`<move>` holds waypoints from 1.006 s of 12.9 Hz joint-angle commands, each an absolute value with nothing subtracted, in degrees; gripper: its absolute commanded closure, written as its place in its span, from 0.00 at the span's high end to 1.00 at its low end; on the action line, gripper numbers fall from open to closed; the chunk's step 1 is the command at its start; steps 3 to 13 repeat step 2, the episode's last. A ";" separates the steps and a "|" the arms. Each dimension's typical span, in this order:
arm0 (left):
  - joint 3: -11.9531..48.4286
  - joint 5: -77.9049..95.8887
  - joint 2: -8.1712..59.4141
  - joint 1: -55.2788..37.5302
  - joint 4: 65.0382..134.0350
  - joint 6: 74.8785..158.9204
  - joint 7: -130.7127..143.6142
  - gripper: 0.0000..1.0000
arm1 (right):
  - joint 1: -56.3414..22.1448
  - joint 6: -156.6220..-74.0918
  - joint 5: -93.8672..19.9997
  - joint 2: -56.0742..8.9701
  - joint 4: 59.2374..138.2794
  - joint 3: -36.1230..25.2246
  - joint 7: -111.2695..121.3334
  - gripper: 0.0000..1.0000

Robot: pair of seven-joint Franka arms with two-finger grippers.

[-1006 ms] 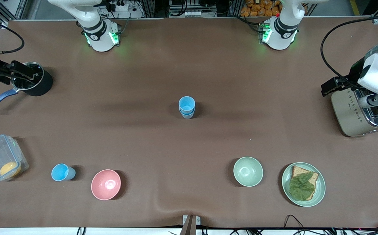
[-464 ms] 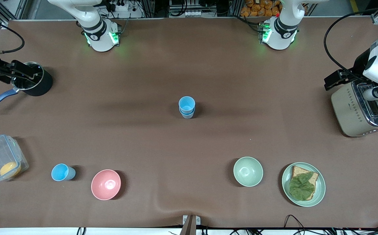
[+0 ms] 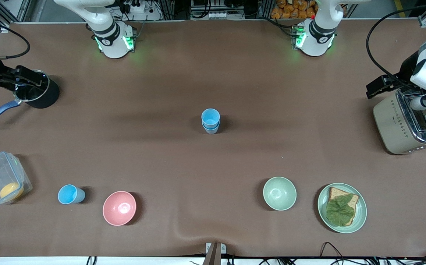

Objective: Stack blue cups with both arms

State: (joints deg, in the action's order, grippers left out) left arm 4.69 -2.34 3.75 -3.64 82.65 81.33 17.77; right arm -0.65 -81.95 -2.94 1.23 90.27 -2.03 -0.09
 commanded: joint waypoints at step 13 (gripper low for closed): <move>4.66 -0.97 2.55 -3.52 82.09 79.72 17.14 1.00 | -0.44 -80.95 -2.11 1.23 89.12 -1.58 -1.05 1.00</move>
